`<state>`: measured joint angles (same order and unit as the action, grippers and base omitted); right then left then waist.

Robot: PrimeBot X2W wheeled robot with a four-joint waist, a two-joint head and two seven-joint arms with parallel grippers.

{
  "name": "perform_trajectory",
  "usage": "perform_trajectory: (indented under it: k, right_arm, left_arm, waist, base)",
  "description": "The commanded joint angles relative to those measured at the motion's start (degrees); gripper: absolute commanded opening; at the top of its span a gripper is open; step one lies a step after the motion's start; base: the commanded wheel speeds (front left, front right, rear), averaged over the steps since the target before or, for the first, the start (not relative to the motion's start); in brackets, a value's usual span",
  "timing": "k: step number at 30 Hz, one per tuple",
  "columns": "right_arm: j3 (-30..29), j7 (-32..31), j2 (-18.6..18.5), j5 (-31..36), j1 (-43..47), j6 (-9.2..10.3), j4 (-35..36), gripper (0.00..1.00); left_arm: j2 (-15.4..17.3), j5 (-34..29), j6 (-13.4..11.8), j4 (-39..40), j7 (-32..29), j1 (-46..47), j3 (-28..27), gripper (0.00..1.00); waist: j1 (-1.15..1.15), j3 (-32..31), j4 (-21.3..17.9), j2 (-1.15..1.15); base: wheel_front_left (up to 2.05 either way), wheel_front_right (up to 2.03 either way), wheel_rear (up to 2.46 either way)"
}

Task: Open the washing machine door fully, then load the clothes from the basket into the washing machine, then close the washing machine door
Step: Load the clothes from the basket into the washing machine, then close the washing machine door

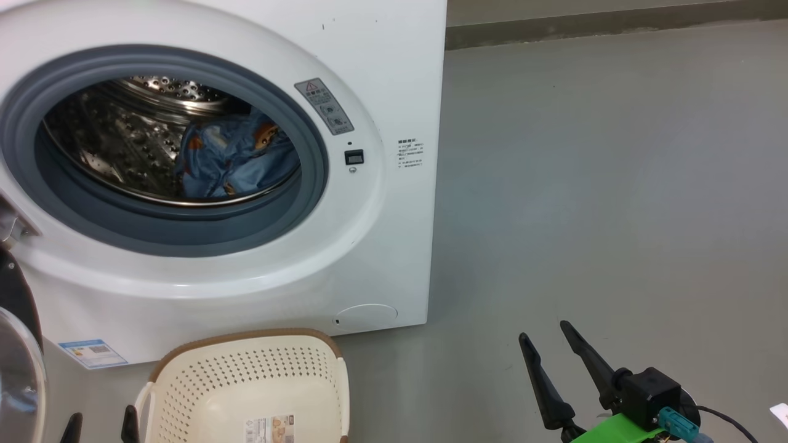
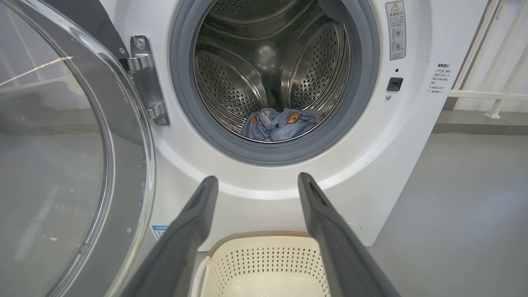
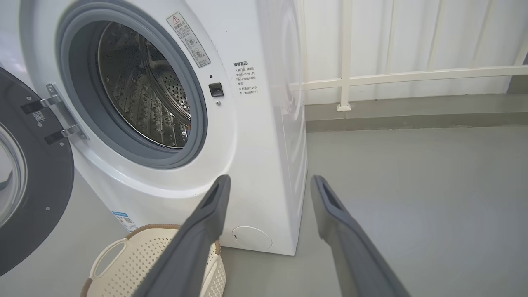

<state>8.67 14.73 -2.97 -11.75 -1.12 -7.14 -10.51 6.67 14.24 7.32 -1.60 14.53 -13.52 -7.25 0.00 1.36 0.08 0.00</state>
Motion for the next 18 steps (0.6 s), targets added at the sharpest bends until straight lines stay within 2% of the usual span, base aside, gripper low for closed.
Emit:
perform_trajectory:
  k: [1, 18]
  right_arm:
    - [1.5, 0.3, 0.1, 0.8, -0.7, -0.35, 1.4, 1.0]
    - [1.2, 0.3, 0.1, 0.5, -0.9, -0.35, 1.8, 1.0]
  left_arm:
    - [0.3, -0.8, 0.2, 0.9, 0.5, 1.1, -2.3, 1.0]
    - [0.1, -1.1, 0.2, -0.4, 0.5, 2.5, -3.8, 1.0]
  waist:
    - [0.0, 0.1, 0.0, 0.0]
    - [0.0, 0.6, 0.1, 0.0]
  base:
    - [0.0, 0.0, 0.0]
    - [0.0, 0.0, 0.0]
